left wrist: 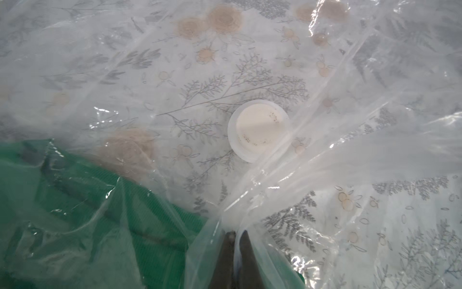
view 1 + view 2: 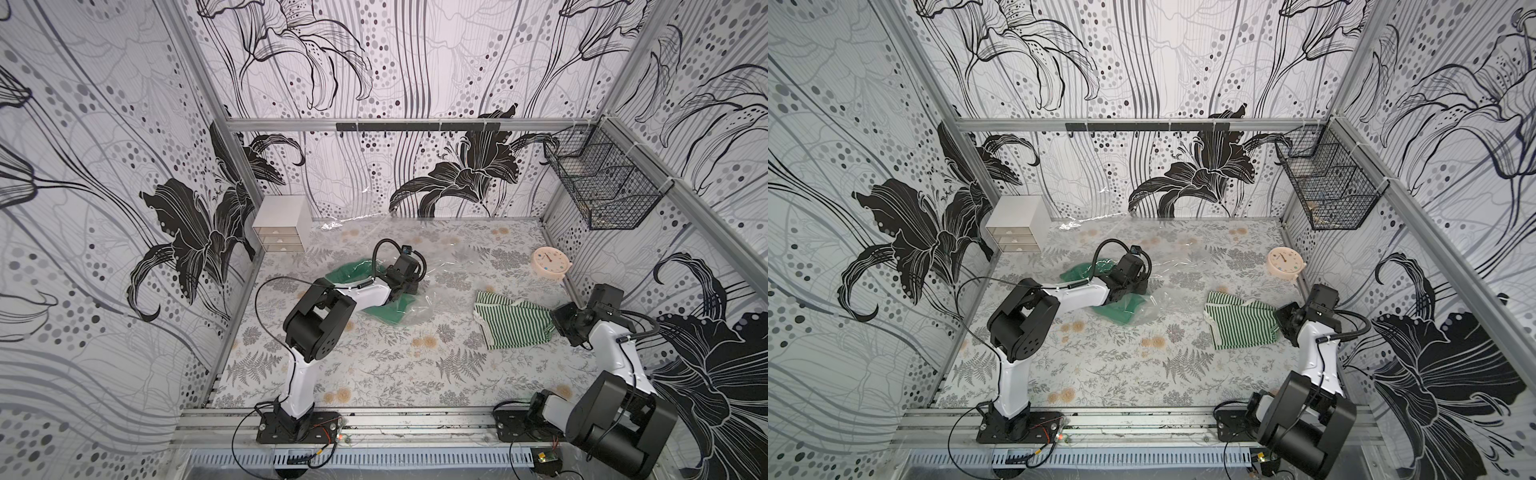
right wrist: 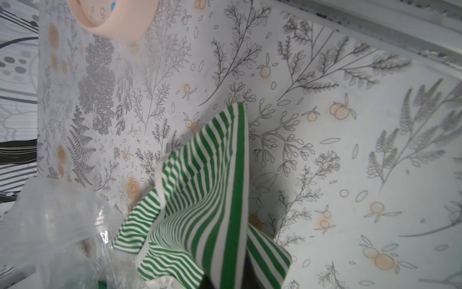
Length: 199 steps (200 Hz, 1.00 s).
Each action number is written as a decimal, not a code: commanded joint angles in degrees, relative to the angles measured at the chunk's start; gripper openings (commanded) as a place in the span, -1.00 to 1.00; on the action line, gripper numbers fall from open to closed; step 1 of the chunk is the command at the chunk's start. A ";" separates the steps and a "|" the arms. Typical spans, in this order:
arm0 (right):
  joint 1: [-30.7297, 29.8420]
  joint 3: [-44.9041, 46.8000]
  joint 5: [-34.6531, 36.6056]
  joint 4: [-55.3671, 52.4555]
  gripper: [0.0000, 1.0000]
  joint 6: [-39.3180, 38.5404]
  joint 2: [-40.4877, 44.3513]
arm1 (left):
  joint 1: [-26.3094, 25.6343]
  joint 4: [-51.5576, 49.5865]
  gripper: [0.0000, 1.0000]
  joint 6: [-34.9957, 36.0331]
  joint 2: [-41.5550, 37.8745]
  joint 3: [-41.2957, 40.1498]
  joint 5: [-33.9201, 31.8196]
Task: Take the tank top out of the vacuum bag
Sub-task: Take out the tank top from the vacuum bag.
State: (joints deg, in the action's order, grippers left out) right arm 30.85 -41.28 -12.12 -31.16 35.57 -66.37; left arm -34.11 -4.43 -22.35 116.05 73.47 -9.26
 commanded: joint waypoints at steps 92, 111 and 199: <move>0.17 -5.44 -2.25 0.17 0.63 -4.49 -6.23 | 3.45 3.63 -1.00 0.31 -4.70 -3.38 -1.09; -0.40 -5.19 0.60 -6.44 0.78 -4.48 -1.86 | 3.01 3.81 -1.00 0.15 -4.74 -2.94 -0.95; -23.16 -0.06 1.06 -3.79 0.64 -5.13 0.05 | 1.52 4.34 -1.00 0.46 -6.69 -3.64 -0.50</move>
State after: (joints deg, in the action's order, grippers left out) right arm 15.16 -41.98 -11.70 -39.59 30.94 -60.82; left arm -32.40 -2.28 -22.48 112.33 70.52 -9.74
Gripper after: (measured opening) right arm 0.832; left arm 0.047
